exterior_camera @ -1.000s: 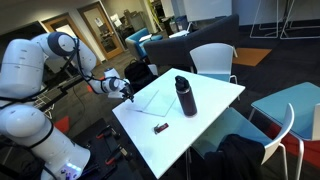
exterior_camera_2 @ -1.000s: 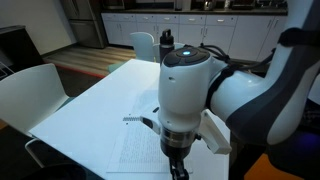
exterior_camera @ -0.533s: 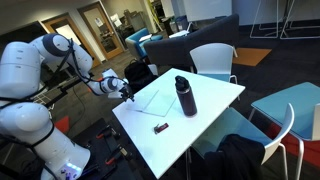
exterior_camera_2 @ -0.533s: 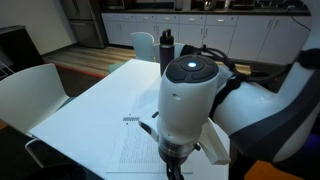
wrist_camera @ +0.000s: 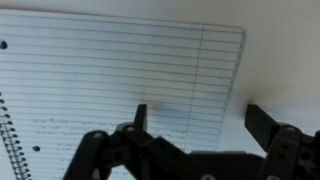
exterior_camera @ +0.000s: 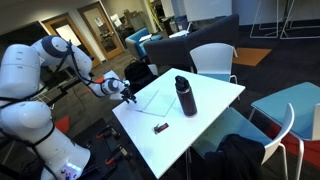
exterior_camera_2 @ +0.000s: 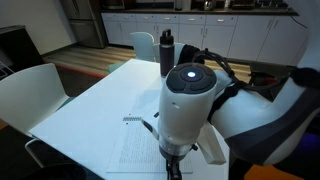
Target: Flip the book's pages
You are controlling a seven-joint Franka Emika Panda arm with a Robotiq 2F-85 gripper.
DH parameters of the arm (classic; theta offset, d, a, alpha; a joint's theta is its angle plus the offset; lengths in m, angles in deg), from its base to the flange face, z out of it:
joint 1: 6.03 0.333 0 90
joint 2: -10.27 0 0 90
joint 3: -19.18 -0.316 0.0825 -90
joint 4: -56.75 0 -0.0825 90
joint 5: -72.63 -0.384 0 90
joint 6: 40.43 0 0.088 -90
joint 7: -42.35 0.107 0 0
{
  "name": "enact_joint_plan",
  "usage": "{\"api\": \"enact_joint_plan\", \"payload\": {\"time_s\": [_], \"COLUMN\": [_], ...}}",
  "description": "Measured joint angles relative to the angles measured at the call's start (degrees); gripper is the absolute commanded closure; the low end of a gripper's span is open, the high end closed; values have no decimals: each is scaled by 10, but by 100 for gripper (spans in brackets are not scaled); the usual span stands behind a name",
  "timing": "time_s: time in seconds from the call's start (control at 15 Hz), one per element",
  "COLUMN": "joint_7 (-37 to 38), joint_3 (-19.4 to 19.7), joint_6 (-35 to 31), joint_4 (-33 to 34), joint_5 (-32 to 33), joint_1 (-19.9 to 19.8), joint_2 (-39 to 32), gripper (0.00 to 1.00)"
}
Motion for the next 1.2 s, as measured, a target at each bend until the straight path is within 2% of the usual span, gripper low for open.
{"api": "enact_joint_plan", "payload": {"time_s": [0.4, 0.47, 0.53, 1.2], "joint_7": [0, 0, 0, 9], "joint_3": [6, 7, 7, 17], "joint_6": [0, 0, 0, 0], "joint_4": [0, 0, 0, 1], "joint_5": [-17, -20, -23, -34], "joint_1": [2, 3, 3, 8], "joint_2": [-3, -4, -4, 2], "gripper": [0, 6, 26, 99]}}
